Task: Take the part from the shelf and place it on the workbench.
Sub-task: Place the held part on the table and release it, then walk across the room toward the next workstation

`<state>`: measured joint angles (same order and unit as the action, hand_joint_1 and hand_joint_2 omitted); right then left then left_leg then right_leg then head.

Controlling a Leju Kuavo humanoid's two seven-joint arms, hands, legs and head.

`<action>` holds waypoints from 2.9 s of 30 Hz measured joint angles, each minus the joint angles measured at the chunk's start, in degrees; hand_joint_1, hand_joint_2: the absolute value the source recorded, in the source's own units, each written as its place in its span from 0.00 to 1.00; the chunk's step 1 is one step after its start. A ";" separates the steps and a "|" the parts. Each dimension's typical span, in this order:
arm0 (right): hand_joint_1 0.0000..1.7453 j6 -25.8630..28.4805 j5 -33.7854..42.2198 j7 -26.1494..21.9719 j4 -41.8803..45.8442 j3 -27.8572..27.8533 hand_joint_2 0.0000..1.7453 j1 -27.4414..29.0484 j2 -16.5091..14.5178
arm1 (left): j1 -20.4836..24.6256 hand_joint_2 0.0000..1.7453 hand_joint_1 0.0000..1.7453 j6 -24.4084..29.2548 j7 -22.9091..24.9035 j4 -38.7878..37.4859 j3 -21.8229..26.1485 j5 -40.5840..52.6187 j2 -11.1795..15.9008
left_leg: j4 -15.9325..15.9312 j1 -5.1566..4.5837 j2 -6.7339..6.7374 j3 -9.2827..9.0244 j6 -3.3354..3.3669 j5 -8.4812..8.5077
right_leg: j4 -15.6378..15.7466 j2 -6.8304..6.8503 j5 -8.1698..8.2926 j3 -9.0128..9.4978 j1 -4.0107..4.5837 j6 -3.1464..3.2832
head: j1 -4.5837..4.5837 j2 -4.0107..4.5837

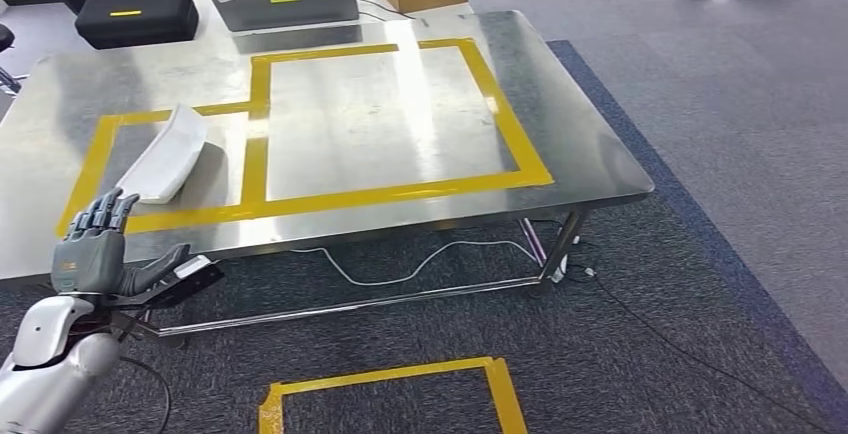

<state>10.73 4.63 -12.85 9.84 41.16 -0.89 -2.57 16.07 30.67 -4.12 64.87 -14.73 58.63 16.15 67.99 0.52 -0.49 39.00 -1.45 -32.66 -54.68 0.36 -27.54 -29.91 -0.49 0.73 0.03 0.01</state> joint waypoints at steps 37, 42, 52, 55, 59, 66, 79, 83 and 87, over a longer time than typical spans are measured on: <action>0.00 -3.41 3.33 10.21 -0.34 -1.18 0.00 0.33 -0.03 | -15.59 0.00 0.00 -5.12 -10.81 -41.04 16.36 -23.90 -15.57 | -6.01 0.90 0.24 -11.45 -0.68 1.59 | -2.76 0.54 2.78 -5.85 -0.18 -1.76 | -0.21 -0.01; 0.00 -3.88 3.19 12.63 -0.62 -1.18 0.00 0.16 0.09 | -14.94 0.00 0.00 -6.98 -7.62 -47.16 17.24 -24.38 -17.53 | -11.33 0.36 0.47 -13.22 1.94 0.89 | -3.46 0.37 3.72 -7.02 -0.47 -3.71 | -0.18 0.00; 0.00 -3.00 2.67 15.25 -0.76 -1.17 0.00 -0.26 0.19 | -14.82 0.00 0.00 -10.61 2.56 -51.88 17.74 -24.29 -19.35 | -11.10 -0.53 0.79 -3.92 2.98 8.89 | -7.93 -0.47 -3.44 2.26 -0.42 -3.41 | 0.78 -0.01; 0.00 -1.88 2.57 16.04 -0.72 -1.16 0.00 -0.70 -0.14 | -14.94 0.00 0.00 -11.23 3.19 -52.25 17.91 -24.48 -19.98 | -11.26 -0.61 0.68 -3.05 2.17 11.13 | 1.62 -0.67 -5.37 8.20 0.00 -2.63 | 0.68 -0.02; 0.00 -1.66 2.55 16.39 -0.72 -1.16 0.00 -0.74 -0.60 | -15.30 0.00 0.00 -11.43 3.33 -52.92 18.24 -24.67 -20.39 | -8.44 -0.18 0.55 -1.73 0.82 7.16 | 1.69 -0.04 -2.99 5.53 -0.13 -0.88 | 0.22 0.01; 0.00 -1.61 2.47 16.48 -0.72 -1.14 0.00 -0.63 -0.71 | -15.39 0.00 0.00 -11.58 3.25 -53.11 18.75 -24.83 -20.70 | 3.18 -0.09 0.55 -5.23 0.34 3.10 | -0.94 0.72 2.16 -2.84 0.15 -0.77 | -0.20 -0.01; 0.00 -1.26 2.32 17.26 -0.81 -1.12 0.00 -0.49 -0.80 | -15.01 0.00 0.00 -10.25 1.86 -53.28 18.88 -23.38 -22.90 | -12.03 -0.73 1.10 -7.36 3.90 6.67 | -19.03 -0.27 -6.40 -8.94 -0.09 -3.96 | 0.49 -0.01; 0.00 -2.01 2.36 16.24 -0.80 -1.12 0.00 -0.62 -0.28 | -14.83 0.00 0.00 -10.63 1.56 -53.28 18.76 -22.39 -23.32 | -11.09 -0.95 1.18 -3.54 3.23 9.55 | -7.86 -0.33 -2.81 2.63 -0.01 -3.42 | 0.58 -0.02; 0.00 -2.32 2.41 15.37 -0.79 -1.12 0.00 -0.69 0.12 | -14.75 0.00 0.00 -10.54 1.34 -53.33 18.55 -21.87 -23.87 | -11.07 -0.83 1.19 -2.72 2.02 11.81 | 1.40 -0.29 -5.54 7.55 0.37 -1.93 | 0.64 -0.01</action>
<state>8.41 7.04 2.52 9.04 40.04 -1.58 -2.45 1.32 20.12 -2.78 11.55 3.83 36.76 -7.72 56.92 -0.31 0.70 36.28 0.57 -20.85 -53.28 0.07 -33.09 -22.36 -0.12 -1.20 0.67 0.00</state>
